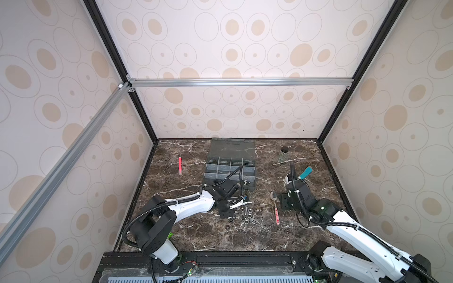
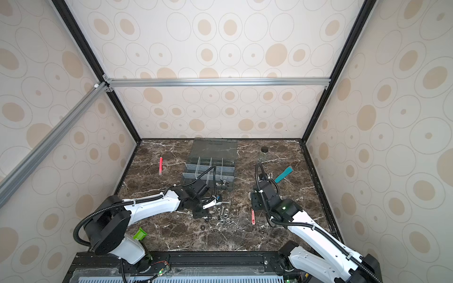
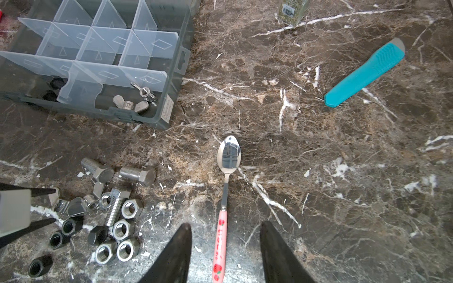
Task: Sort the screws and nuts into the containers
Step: 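Close the left gripper on a silver wing nut in the pile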
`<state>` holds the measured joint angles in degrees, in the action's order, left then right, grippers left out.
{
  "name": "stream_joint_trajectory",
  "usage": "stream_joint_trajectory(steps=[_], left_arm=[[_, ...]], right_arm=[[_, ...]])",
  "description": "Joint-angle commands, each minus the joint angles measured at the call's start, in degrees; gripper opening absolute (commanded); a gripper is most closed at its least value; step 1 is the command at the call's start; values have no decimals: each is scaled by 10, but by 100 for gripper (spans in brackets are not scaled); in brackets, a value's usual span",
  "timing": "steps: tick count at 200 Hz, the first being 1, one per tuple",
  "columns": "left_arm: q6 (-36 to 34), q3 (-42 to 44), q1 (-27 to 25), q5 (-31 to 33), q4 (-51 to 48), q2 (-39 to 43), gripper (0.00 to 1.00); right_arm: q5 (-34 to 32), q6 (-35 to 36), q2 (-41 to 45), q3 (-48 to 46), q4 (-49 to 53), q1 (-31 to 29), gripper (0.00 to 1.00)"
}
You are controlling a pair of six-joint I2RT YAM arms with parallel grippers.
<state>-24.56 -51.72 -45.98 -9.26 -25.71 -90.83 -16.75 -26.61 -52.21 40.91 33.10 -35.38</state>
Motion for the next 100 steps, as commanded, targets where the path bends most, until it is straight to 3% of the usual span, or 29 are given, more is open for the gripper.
stream_joint_trajectory(steps=[1, 100], left_arm=[[-29, -1, -7, -13, 1, -8, 35], [-27, 0, -7, 6, 11, -32, 31]], right_arm=[[-13, -10, 15, -10, 21, 4, 49], [-21, -10, 28, -20, 14, 8, 49]])
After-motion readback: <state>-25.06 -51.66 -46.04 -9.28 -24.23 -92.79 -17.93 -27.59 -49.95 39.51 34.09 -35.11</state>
